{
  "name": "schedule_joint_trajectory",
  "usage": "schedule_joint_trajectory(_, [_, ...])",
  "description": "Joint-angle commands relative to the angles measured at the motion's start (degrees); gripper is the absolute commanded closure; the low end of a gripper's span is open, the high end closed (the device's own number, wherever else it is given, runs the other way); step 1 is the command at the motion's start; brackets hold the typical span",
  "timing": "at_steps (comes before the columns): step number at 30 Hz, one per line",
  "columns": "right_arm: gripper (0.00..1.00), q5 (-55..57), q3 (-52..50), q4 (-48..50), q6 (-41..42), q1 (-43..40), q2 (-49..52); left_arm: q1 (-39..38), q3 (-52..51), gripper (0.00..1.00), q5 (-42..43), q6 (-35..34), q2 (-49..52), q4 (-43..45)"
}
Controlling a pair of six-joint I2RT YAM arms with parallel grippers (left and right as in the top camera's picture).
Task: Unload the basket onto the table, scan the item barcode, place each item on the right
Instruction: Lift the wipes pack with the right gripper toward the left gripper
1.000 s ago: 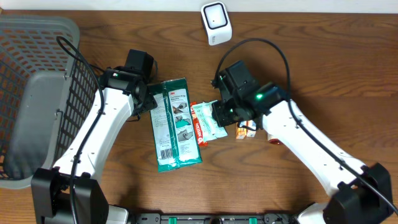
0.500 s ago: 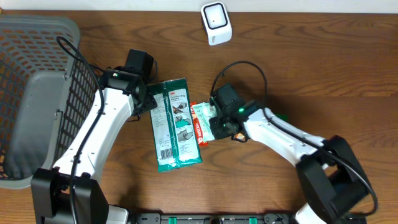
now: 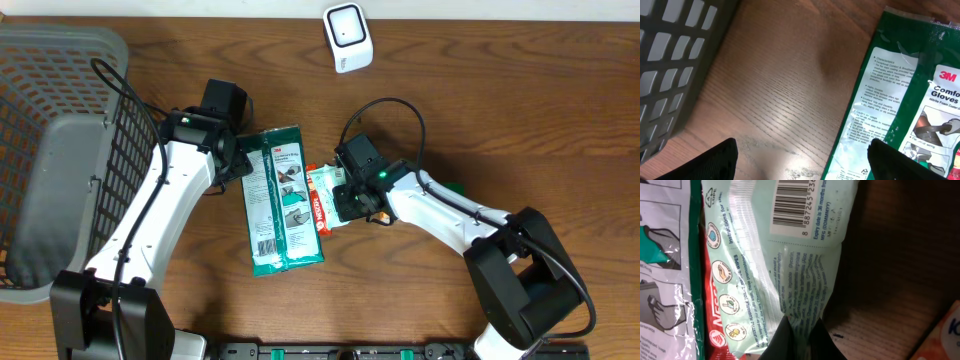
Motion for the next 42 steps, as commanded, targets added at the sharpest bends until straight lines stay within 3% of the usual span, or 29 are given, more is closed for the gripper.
schedule_joint_trajectory(1, [0.99,-0.3,0.7,-0.1,-5.7,-1.1,-4.5,0.1,0.2,0.16,-0.7,-0.5,0.2,-0.3])
schedule_joint_trajectory(6, [0.99,-0.3,0.7,-1.0,-9.9,-2.1,-11.8,0.1,0.2,0.16,-0.7,-0.5,0.2,-0.3])
schedule_joint_trajectory(12, [0.99,-0.8,0.7,-2.6,-4.3,-5.0,-21.5,0.1,0.2,0.16,-0.7,-0.5,0.2,-0.3])
schedule_joint_trajectory(22, [0.99,-2.5,0.7,-3.8,-3.6,-5.8,-23.9,0.1,0.2,0.16,-0.7,-0.5,0.2,-0.3])
schedule_joint_trajectory(23, [0.99,-2.5,0.7,-3.8,-2.7,-6.1,-23.9,0.1,0.2,0.16,-0.7,-0.5,0.2,-0.3])
schedule_joint_trajectory(24, [0.99,-2.5,0.7,-3.8,-1.7,-6.5,-23.8,0.1,0.2,0.02,-0.2,-1.5,0.2,0.5])
schedule_joint_trajectory(30, [0.99,-8.8,0.7,-3.7,-0.2,-11.1,-23.5,0.2,0.2,0.02,20.0,-0.9,0.2,2.4])
schedule_joint_trajectory(32, [0.99,-15.8,0.7,-3.3,-0.3,-13.9,-23.5,0.2,0.2,0.02,26.2,2.7,0.2,3.7])
schedule_joint_trajectory(33, [0.99,-19.5,0.7,-3.3,-0.5,-16.0,-23.5,0.3,0.2,0.02,33.3,6.1,0.2,5.4])
schedule_joint_trajectory(34, [0.99,-20.4,0.7,-3.3,-0.5,-16.8,-23.5,0.3,0.2,0.07,39.8,10.5,0.2,7.0])
schedule_joint_trajectory(35, [0.99,-23.0,0.7,-3.2,-1.0,-18.1,-23.5,0.2,0.2,0.14,51.8,17.4,0.2,9.4])
schedule_joint_trajectory(37, [0.99,-25.7,0.7,-2.4,-1.1,-18.5,-23.5,-0.2,0.2,0.14,60.9,20.9,0.2,11.4])
schedule_joint_trajectory(42, [0.99,-28.9,0.7,-0.1,-1.0,-18.3,-23.5,-1.3,0.2,0.14,69.0,21.7,0.2,16.8])
